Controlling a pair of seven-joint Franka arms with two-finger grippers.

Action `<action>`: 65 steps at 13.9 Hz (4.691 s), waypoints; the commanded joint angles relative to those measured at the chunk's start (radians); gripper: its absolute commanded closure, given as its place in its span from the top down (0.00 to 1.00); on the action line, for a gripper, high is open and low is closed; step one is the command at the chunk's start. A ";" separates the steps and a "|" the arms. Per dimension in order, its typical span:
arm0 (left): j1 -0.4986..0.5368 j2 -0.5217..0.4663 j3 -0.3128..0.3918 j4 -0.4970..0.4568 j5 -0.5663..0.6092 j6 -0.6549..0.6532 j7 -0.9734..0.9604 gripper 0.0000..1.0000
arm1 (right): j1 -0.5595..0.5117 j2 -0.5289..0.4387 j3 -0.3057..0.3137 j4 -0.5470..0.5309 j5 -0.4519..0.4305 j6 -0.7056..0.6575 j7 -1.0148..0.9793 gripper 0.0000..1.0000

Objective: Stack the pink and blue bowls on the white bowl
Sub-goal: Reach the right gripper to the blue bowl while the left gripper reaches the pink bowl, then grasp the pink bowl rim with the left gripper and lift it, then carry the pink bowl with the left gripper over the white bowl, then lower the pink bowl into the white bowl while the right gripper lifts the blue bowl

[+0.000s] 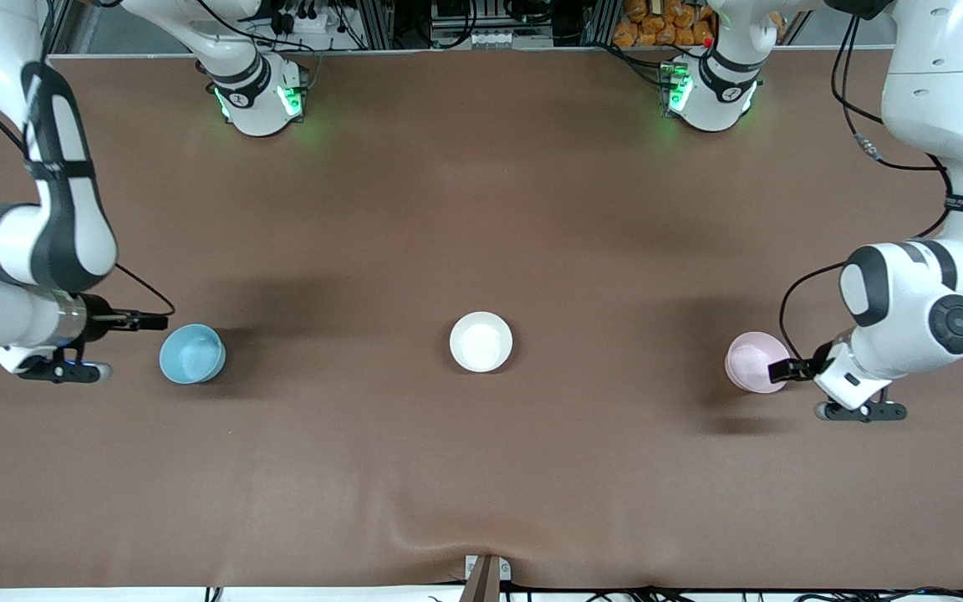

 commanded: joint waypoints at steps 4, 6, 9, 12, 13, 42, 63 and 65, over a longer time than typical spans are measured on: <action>0.029 -0.022 -0.003 -0.066 0.021 0.028 0.073 0.56 | -0.013 0.072 0.006 -0.045 0.005 0.172 -0.100 1.00; 0.029 -0.018 -0.005 -0.070 0.019 0.029 0.073 0.49 | -0.005 0.086 0.005 -0.045 0.005 0.192 -0.107 1.00; 0.029 -0.020 -0.005 -0.075 0.016 0.029 0.073 0.25 | -0.012 0.110 0.006 -0.038 0.005 0.212 -0.181 1.00; 0.027 -0.023 -0.006 -0.075 0.013 0.028 0.067 0.00 | -0.016 0.126 0.006 -0.036 0.005 0.235 -0.208 1.00; 0.026 -0.025 -0.006 -0.073 0.013 0.026 0.064 0.00 | -0.016 0.136 0.005 -0.036 0.005 0.250 -0.208 1.00; -0.468 -0.005 -0.147 0.197 -0.169 -0.140 -0.668 0.00 | 0.068 0.005 0.037 -0.036 0.028 0.145 -0.121 0.00; -0.588 0.166 -0.137 0.264 -0.153 0.071 -0.763 0.00 | 0.240 -0.098 0.046 0.005 0.233 0.020 0.213 0.00; -0.588 0.175 -0.137 0.264 -0.143 0.071 -0.763 0.00 | 0.287 -0.109 0.048 0.011 0.236 0.020 0.319 0.00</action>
